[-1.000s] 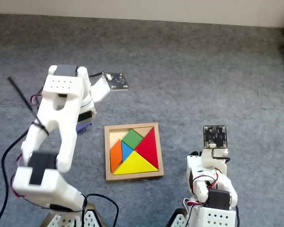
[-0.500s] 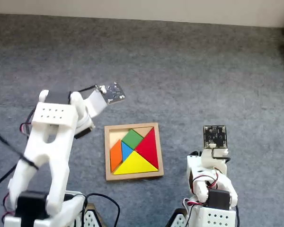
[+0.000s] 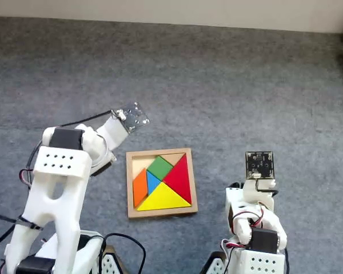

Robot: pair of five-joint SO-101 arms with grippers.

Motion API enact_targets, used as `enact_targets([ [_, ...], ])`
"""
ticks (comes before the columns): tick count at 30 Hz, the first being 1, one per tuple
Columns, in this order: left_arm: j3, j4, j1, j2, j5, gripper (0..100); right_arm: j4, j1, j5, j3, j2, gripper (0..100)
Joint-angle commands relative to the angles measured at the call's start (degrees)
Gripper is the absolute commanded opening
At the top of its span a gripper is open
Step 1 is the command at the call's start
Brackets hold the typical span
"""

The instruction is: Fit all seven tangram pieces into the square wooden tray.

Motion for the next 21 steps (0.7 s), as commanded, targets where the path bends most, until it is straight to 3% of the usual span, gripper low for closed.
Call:
enact_targets([
  [1,-0.48,-6.07,-5.05,3.82,0.53,21,-0.75,0.57,-0.09,5.93,-0.92,5.2],
  [6,-5.14,-11.87,-10.42,16.04,-1.49,25,-0.75,0.57,-0.09,5.93,-0.92,5.2],
  [11,-11.38,-12.31,-11.47,28.00,-8.62,26,-0.75,0.57,-0.09,5.93,-0.92,5.2],
  [21,-25.36,-12.31,-13.85,42.95,-11.08,27,-0.75,0.57,-0.09,5.93,-0.92,5.2],
])
